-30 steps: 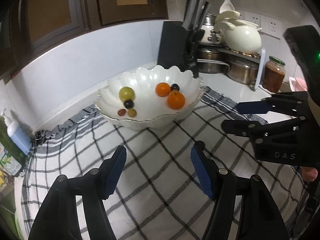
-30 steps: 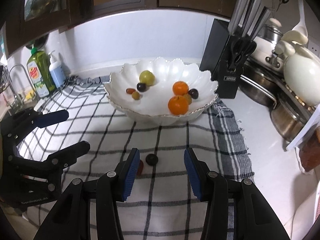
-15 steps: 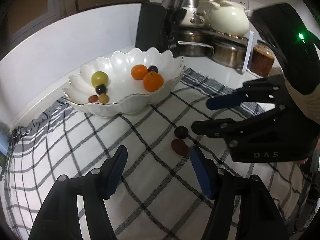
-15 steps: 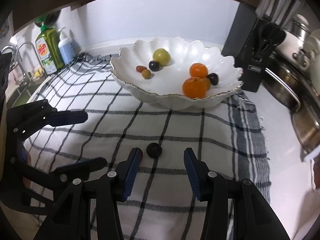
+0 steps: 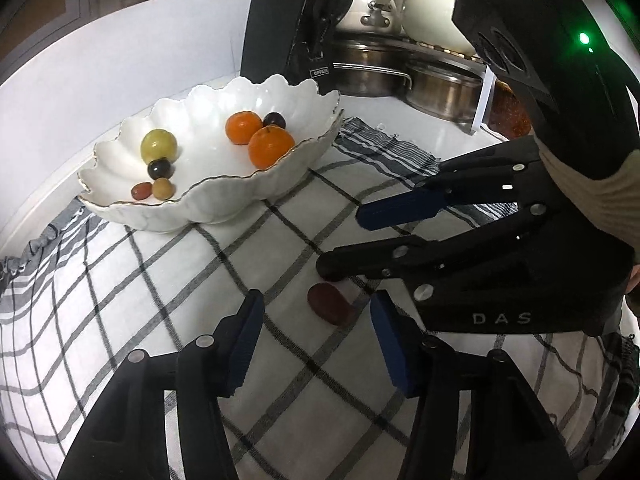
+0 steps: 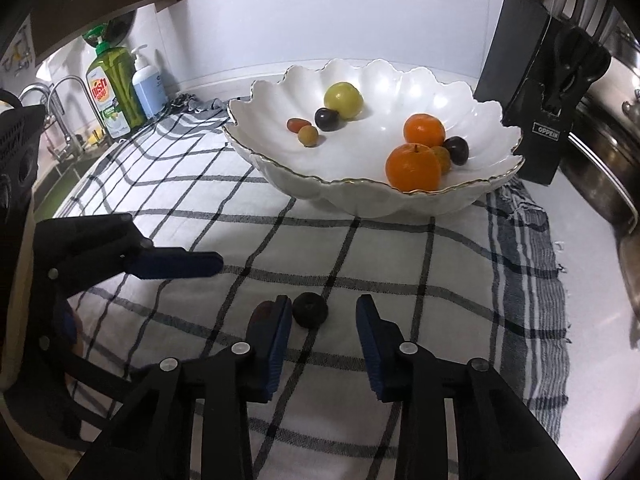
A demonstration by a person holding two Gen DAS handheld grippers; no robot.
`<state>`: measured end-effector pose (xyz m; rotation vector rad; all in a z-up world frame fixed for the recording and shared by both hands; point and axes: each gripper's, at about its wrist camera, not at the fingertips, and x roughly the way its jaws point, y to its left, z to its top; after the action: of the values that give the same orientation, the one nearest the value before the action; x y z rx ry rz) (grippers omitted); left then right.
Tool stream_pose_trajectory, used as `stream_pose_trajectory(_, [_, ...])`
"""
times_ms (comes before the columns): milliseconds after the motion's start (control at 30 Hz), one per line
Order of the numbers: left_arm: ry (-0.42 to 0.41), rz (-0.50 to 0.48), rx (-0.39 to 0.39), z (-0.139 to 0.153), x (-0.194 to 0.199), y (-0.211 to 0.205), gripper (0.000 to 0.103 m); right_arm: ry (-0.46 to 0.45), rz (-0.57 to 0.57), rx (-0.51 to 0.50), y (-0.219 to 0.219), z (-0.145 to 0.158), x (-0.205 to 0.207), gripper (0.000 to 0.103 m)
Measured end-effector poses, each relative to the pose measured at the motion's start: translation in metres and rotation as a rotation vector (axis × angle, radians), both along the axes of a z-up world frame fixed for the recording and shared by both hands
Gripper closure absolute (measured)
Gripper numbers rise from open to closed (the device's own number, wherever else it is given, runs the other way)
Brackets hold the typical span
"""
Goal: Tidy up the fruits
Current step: 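Lower both tools toward the last dark plum and brown date on the cloth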
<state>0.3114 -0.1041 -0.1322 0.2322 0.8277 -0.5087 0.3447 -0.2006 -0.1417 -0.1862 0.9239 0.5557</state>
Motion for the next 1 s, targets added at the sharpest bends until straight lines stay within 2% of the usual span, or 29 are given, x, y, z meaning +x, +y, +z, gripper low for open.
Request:
stream_pose_trajectory(100, [0.004,-0.006,0.002,-0.001,0.003,-0.003,0.052,0.010,0.004,0.006,0.000,-0.002,0.002,0.072])
stream_pose_trajectory(267, [0.013,-0.019,0.015,-0.006,0.007,-0.008,0.056,0.036,0.026,0.025,0.000,-0.006,0.006,0.073])
stream_pose_trajectory(400, [0.036,-0.024,0.021,-0.012,0.011,-0.008,0.069,0.055,0.036,0.011,0.004,-0.012,0.010,0.073])
stream_pose_trajectory(533, [0.049,-0.029,0.009,-0.015,0.011,-0.008,0.077,0.067,0.033,0.015,0.004,-0.016,0.011,0.074])
stream_pose_trajectory(700, [0.042,-0.033,0.005,-0.015,0.011,-0.008,0.079,0.090,0.034,0.030,0.007,-0.018,0.012,0.083])
stream_pose_trajectory(833, [0.038,-0.031,-0.001,-0.014,0.010,-0.005,0.080,0.080,0.018,0.030,0.008,-0.017,0.010,0.084])
stream_pose_trajectory(1000, [0.029,-0.011,-0.009,-0.011,0.008,0.003,0.080,0.030,-0.063,-0.001,0.003,-0.012,0.000,0.084])
